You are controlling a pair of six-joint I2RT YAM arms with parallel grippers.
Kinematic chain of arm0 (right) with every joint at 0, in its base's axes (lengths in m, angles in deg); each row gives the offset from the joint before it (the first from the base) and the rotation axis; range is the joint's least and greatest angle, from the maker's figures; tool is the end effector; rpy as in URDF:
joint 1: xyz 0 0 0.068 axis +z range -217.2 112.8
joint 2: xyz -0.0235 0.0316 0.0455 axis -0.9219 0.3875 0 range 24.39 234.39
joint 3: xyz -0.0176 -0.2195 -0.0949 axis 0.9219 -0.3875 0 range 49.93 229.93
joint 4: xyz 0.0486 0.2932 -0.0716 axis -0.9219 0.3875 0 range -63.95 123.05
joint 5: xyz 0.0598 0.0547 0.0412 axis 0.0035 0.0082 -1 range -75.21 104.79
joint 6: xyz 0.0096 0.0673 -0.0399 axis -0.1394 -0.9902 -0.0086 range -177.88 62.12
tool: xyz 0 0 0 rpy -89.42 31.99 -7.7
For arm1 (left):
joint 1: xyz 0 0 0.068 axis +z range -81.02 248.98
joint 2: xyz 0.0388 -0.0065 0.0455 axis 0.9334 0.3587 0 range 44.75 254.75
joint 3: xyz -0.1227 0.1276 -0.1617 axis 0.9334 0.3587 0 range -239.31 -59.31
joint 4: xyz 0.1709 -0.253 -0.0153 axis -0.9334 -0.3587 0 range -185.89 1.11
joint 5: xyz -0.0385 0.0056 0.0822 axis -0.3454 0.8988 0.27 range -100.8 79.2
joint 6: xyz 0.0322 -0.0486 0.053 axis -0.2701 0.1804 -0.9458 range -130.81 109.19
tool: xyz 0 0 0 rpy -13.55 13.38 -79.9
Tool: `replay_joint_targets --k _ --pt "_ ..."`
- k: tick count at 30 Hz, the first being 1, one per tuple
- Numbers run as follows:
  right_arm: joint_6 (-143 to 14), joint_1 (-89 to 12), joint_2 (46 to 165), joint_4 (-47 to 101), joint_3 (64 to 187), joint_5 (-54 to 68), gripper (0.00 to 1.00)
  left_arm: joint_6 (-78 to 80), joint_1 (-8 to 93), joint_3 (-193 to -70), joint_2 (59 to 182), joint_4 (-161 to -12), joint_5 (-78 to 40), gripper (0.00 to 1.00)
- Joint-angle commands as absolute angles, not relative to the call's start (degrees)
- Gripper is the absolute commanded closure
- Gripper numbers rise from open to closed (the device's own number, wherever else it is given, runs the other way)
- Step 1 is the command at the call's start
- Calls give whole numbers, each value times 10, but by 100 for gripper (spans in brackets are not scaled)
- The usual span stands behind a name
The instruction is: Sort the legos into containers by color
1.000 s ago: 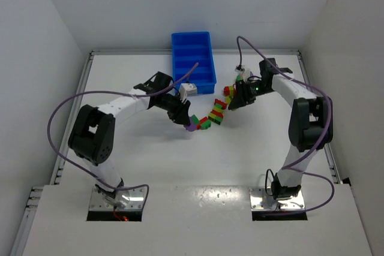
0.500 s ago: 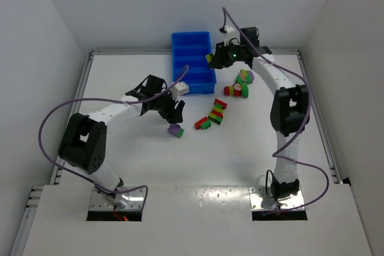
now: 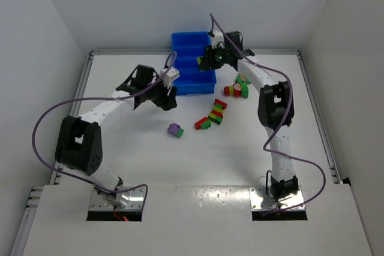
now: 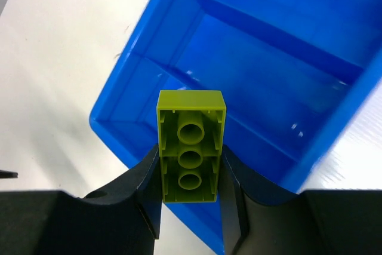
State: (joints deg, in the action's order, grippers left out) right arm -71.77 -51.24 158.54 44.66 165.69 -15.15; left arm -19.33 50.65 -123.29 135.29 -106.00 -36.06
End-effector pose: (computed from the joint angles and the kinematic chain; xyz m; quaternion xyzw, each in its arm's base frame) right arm 0.5500 0.1923 0.1635 -0.1308 0.8623 0.3344 0.3570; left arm 0.3779 -0.1557 0.1731 0.2919 0.8527 -0.2331 0.3653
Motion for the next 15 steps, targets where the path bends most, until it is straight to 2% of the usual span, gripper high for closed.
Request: replay_joint_targets --k 1,10,13,15 --pt "-701 -495 1599 452 1683 -130 100 -194 521 -1268 1356 -1045 -360 37" --pt "-681 -490 1611 500 1693 -110 100 -200 539 -1279 1373 -1045 -371 37" --pt "-669 -485 1611 507 1688 -102 88 -210 539 -1284 1373 -1045 -376 37" --pt "-663 -485 1611 507 1681 -92 62 -210 539 -1284 1378 -1045 -376 37"
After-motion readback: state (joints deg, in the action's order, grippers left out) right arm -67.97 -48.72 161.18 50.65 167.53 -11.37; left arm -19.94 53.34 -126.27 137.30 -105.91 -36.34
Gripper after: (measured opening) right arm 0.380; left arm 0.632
